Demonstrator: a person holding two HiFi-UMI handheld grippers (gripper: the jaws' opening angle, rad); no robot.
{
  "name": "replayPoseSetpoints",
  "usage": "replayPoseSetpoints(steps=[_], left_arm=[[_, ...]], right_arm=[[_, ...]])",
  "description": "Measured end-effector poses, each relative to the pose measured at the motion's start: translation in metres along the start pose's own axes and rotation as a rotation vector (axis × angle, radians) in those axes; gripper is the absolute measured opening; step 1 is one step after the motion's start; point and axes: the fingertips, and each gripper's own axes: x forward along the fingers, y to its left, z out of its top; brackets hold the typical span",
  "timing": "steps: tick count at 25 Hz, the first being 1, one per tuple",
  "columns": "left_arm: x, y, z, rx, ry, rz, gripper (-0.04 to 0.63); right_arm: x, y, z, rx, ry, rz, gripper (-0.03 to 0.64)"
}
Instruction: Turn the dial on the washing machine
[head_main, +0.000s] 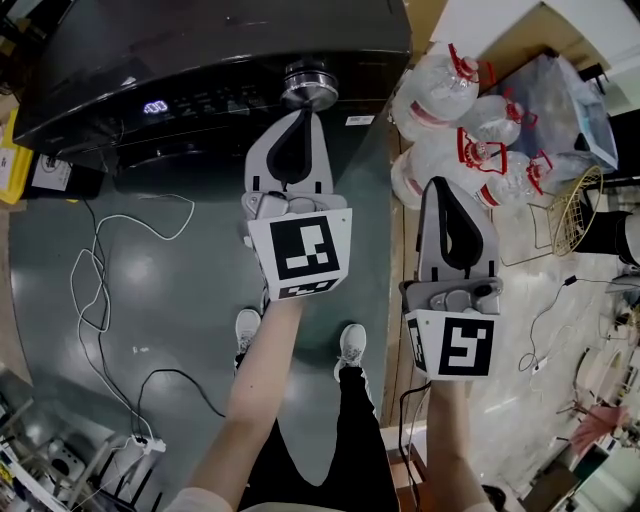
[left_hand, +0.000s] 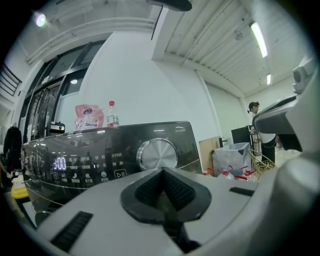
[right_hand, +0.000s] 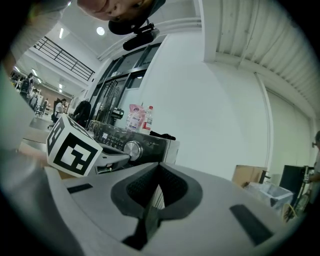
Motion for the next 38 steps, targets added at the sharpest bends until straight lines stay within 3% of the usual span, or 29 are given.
replayPoseSetpoints(steps=[13,30,38], left_arm=[[0.003,-0.007,0.0,0.021,0.002,-0.059,-0.003],[-0.015,-0.013,0.002,0.016,0.033,-0.081,-0.002],[-0.069,0.008,0.083,-0.047,0.01,-0.094,-0.002]], right_arm=[[0.002,0.005,-0.003,0.034,-0.002,0.003,0.003],[-0.004,0.008,0.007,0.044,-0.014,-0.01,0.003],[-0.024,0.005,0.081,0.048,-0.029,-0.026,0.003]])
